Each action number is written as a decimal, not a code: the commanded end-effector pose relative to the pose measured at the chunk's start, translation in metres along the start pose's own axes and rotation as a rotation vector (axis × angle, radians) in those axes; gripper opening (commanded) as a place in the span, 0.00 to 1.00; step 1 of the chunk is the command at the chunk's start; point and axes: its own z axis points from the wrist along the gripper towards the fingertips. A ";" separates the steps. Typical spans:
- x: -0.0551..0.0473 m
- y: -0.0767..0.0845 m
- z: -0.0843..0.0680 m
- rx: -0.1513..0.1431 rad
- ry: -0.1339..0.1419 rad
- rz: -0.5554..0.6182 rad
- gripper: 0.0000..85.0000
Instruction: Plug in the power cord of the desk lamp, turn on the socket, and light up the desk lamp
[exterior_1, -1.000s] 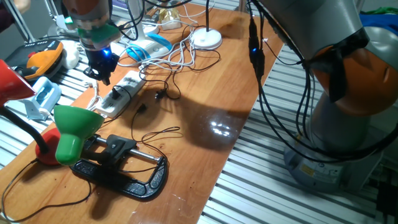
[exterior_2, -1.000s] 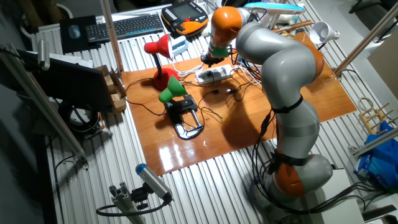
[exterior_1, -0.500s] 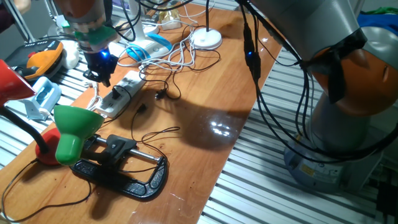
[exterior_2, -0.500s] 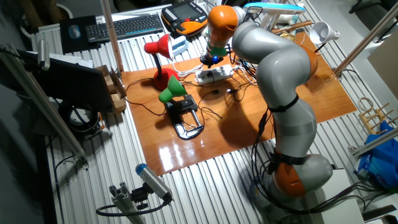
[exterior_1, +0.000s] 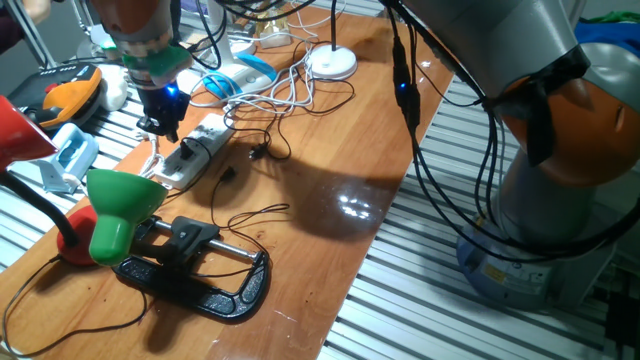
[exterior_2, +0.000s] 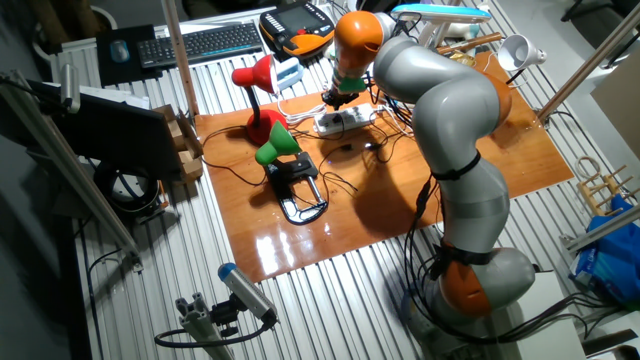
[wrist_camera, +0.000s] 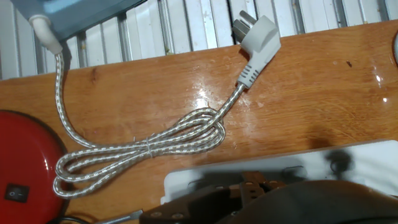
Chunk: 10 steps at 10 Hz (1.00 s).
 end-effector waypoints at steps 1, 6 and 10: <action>0.000 0.000 0.003 -0.003 0.000 -0.007 0.00; 0.000 0.000 0.008 -0.006 0.000 -0.031 0.00; 0.001 -0.001 0.016 -0.011 0.013 -0.037 0.00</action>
